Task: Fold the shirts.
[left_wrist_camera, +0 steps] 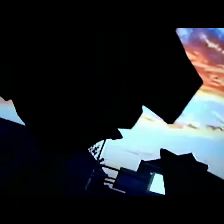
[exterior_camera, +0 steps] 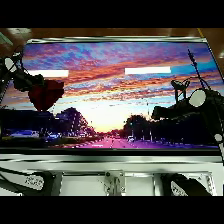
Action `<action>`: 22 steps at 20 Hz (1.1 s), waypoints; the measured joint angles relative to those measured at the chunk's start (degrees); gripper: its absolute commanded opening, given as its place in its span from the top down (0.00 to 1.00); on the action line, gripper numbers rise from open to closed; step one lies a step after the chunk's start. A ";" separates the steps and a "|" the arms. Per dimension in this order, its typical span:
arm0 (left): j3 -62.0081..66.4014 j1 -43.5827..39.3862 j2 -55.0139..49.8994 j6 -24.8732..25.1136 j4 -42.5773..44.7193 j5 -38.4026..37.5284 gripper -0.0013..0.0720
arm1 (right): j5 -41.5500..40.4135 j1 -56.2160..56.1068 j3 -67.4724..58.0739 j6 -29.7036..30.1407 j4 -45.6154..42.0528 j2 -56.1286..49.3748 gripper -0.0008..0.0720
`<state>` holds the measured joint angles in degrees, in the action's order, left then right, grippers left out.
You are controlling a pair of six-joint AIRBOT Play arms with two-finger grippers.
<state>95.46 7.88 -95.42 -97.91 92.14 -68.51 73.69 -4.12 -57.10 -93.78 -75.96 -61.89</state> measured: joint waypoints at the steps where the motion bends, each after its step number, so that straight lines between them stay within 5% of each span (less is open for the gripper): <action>1: 2.14 1.11 -2.82 -0.44 0.04 -0.28 0.00 | -0.61 0.00 0.02 0.00 0.00 0.00 0.04; 6: 8.59 4.63 -13.99 -1.53 0.57 0.48 0.02 | -2.51 0.00 0.02 0.00 0.00 0.00 0.04; 7: 9.14 4.87 -15.52 -1.57 0.72 1.25 0.27 | -2.86 0.00 0.00 -0.04 0.02 0.00 0.04; 8: 9.49 5.07 -16.79 -1.77 0.83 2.19 0.67 | -2.84 -0.02 0.02 -0.09 0.02 0.00 0.04; 9: 9.77 5.31 -17.62 -1.79 0.94 2.89 0.90 | -3.13 0.00 0.02 -0.26 0.02 0.00 0.04; 16: 15.58 3.54 -15.87 1.31 1.14 2.64 0.93 | -7.15 0.00 0.00 -0.57 0.00 0.00 0.04; 22: 19.58 -8.59 1.16 8.07 0.28 1.33 0.93 | -9.33 0.00 -5.60 0.63 -1.36 -0.02 0.04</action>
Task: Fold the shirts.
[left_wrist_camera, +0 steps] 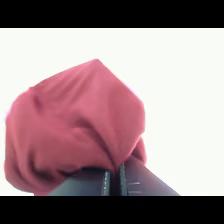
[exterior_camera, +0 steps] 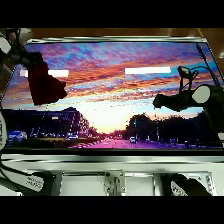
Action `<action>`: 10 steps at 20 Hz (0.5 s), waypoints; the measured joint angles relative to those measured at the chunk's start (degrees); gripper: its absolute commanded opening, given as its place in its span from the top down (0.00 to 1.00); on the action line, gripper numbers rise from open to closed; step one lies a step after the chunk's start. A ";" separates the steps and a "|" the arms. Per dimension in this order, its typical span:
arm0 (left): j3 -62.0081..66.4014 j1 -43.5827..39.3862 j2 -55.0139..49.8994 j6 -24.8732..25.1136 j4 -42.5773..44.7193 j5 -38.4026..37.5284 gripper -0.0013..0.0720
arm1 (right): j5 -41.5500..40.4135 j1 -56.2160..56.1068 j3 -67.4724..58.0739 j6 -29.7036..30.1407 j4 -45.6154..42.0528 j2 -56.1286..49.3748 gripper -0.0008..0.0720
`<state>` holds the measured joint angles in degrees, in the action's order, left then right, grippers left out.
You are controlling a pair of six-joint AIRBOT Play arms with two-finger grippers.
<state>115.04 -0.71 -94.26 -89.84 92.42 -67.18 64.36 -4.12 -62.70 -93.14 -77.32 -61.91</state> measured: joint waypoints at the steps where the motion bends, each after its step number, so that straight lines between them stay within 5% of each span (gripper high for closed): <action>1: 0.26 -2.97 3.80 0.42 -0.09 -0.28 0.93 | 1.62 0.00 -2.10 0.74 -0.55 0.02 0.04; 10: -2.29 -29.49 18.38 0.22 -5.60 -2.89 0.93 | 23.87 0.00 -17.62 4.81 -4.24 0.02 0.04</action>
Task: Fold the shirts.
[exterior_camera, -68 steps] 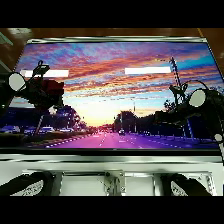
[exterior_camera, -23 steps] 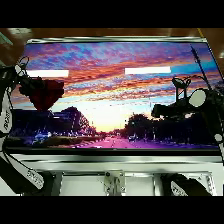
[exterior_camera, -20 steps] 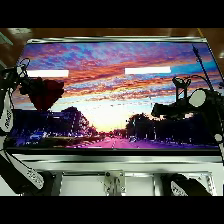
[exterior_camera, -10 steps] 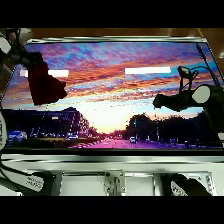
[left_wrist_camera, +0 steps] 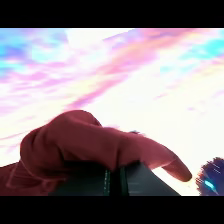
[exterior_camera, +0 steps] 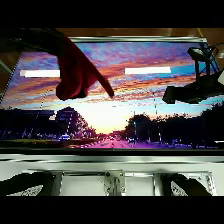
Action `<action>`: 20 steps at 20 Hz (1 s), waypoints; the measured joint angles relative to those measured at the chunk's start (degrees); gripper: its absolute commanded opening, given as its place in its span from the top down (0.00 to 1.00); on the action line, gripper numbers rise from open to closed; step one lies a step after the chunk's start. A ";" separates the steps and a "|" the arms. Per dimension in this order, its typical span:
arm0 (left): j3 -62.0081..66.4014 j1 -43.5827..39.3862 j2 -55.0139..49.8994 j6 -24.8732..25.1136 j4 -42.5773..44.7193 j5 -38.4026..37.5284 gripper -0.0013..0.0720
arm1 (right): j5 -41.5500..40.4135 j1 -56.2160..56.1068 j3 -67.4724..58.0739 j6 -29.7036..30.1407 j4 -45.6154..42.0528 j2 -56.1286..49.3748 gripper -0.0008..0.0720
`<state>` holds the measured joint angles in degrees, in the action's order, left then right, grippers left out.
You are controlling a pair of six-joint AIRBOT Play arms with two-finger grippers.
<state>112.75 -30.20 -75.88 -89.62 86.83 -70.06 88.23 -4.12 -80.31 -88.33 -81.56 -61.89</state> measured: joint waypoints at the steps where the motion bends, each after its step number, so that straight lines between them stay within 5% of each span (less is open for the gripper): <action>1: -1.55 -2.58 -0.46 -0.04 -1.44 0.11 0.93 | 2.71 -0.02 -0.59 0.59 -0.83 0.00 0.04; 4: -7.32 -10.34 -3.82 -0.15 -6.54 3.10 0.93 | 8.31 0.00 -1.53 1.55 -5.60 0.00 0.04; 5: -9.05 -12.66 -5.57 -0.15 -8.63 4.33 0.81 | 9.25 0.00 -1.68 1.64 -7.43 0.00 0.04; 7: -11.43 -16.94 -9.81 -0.15 -13.16 6.82 0.07 | 9.86 0.00 -1.88 1.99 -10.86 0.00 0.04; 13: -13.60 -15.21 -16.00 -0.15 -14.75 1.81 0.04 | 6.73 1.09 -1.84 2.01 -15.04 -0.42 0.04; 20: -24.17 14.62 -9.64 -0.04 -16.70 -8.66 0.02 | 4.28 17.70 3.45 4.02 -1.20 -4.28 0.04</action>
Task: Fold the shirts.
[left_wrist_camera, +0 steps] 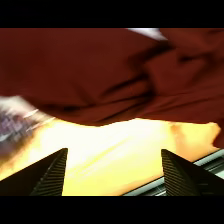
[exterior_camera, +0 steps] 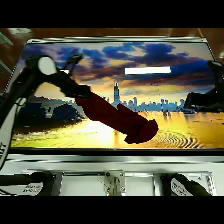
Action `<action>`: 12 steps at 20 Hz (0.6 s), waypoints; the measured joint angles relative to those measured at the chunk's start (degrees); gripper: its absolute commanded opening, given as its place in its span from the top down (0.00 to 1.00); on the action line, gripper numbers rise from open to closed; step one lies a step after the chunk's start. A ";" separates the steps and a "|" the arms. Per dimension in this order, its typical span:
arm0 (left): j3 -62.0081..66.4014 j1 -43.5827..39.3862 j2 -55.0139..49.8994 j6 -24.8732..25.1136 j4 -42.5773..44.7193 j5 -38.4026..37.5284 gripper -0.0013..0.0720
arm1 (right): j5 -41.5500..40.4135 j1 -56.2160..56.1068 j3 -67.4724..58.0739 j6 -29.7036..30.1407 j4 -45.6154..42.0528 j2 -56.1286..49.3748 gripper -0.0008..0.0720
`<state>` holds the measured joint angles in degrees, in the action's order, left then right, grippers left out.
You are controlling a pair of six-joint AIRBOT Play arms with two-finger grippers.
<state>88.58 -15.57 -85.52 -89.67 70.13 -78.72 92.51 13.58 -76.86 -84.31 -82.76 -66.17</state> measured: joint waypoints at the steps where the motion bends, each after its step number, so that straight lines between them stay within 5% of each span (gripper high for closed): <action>1: -3.30 3.58 0.50 0.22 -2.27 -0.13 0.02 | -0.68 2.47 2.40 0.55 3.08 -0.22 0.04; 5: -17.79 11.80 0.63 1.68 -10.78 4.26 0.02 | -4.85 8.04 14.53 2.32 11.52 -0.76 0.04; 12: -27.63 9.46 -7.13 5.88 -24.76 16.02 0.02 | -14.32 9.60 29.81 4.07 19.61 -1.36 0.04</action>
<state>60.95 -6.11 -92.64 -83.79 45.36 -62.70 78.19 23.18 -47.05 -80.25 -63.16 -67.53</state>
